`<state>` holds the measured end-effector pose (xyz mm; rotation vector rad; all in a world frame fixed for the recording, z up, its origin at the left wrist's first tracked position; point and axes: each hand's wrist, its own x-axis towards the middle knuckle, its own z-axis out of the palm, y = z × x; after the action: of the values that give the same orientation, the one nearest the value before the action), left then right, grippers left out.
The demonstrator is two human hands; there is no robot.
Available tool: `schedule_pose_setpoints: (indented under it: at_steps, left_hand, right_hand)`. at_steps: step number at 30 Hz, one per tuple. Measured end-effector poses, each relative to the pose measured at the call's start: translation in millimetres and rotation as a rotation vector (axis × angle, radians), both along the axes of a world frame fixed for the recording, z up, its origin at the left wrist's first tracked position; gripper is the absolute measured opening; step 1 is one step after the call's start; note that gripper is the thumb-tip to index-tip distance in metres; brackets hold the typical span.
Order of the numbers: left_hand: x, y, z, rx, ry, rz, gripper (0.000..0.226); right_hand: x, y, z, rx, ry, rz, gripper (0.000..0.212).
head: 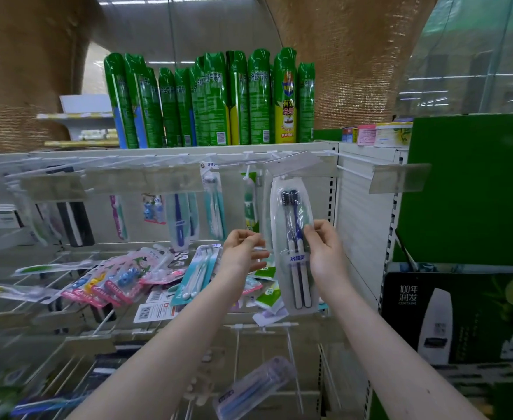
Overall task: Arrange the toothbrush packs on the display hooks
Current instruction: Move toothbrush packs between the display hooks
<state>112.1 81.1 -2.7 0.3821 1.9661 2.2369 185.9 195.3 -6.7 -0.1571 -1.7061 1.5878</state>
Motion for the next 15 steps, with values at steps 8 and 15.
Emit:
schedule_pose_setpoints:
  at_steps: [8,15]
  left_hand:
    - [-5.3,-0.1,-1.1,0.007,0.019,-0.001,0.005]
    - [-18.7,5.5,1.4,0.025,0.001,0.01,0.003]
  right_hand:
    - [-9.2,2.0,0.2,0.003,-0.093,-0.029,0.018]
    - [-28.0,8.7,3.0,-0.01,-0.101,-0.01,0.018]
